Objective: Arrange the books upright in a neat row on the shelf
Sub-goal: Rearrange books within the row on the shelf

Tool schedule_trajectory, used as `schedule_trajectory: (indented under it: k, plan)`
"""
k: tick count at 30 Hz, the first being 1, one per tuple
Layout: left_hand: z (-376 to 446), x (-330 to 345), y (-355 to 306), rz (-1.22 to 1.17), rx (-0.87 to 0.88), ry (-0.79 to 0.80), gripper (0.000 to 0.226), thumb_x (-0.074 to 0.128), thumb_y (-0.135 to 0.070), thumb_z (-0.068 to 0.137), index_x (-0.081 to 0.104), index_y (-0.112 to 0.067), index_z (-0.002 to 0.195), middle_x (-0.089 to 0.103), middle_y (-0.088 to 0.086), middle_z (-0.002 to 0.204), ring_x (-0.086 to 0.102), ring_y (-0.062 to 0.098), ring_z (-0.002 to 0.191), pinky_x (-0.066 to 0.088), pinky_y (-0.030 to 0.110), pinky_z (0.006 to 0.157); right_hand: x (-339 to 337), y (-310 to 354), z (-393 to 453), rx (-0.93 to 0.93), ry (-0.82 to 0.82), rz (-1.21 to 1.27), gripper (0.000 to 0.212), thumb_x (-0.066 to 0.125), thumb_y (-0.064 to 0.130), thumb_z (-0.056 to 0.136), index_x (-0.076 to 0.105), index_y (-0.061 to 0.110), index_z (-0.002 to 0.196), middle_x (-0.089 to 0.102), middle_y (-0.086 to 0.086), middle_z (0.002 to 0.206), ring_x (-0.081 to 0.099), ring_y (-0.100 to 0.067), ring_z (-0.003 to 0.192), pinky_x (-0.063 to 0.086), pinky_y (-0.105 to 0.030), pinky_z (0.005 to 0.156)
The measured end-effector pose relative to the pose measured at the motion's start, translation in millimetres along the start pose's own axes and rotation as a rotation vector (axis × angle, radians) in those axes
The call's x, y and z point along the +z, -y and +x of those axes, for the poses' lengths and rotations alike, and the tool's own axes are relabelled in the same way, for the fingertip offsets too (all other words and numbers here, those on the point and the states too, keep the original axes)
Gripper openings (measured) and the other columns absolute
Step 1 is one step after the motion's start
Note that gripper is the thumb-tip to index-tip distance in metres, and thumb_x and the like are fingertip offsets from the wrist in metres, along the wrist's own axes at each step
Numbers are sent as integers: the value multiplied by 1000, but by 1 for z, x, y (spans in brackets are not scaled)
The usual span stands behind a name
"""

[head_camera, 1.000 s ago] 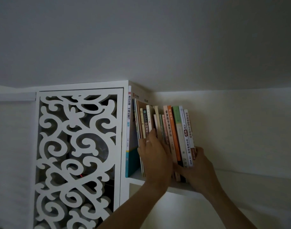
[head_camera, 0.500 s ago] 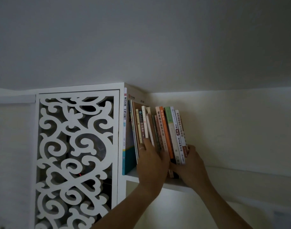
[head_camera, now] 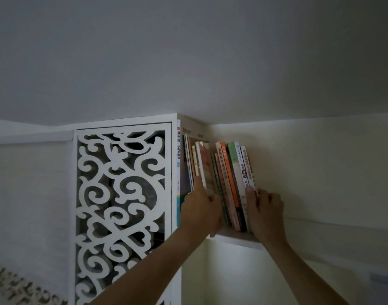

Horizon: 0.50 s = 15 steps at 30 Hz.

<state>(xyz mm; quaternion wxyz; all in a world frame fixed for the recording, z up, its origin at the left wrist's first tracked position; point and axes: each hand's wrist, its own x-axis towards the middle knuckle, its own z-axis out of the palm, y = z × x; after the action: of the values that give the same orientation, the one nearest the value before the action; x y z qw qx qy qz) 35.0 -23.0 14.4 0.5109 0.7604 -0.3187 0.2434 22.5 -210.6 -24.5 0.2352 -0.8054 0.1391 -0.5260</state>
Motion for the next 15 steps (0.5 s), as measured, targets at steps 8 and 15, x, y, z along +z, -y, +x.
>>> schedule_trajectory:
  k: [8, 15]
  plan:
    - [-15, -30, -25, -147, -86, 177, 42, 56, -14, 103, 30, -19, 136, 64, 3, 121, 71, 23, 103, 61, 22, 70, -10, 10, -11, -87, -52, -23, 60, 20, 61, 98, 40, 20, 137, 53, -12, 118, 43, -22, 101, 44, -36, 76]
    - [-23, -72, -79, -203, -176, 286, 18, 52, -21, 98, 50, -30, 114, 70, 7, 102, 77, 26, 81, 64, 45, 74, -16, 11, -22, -157, -105, -28, 52, 19, 42, 103, 41, 17, 143, 51, -14, 127, 48, -26, 108, 52, -40, 83]
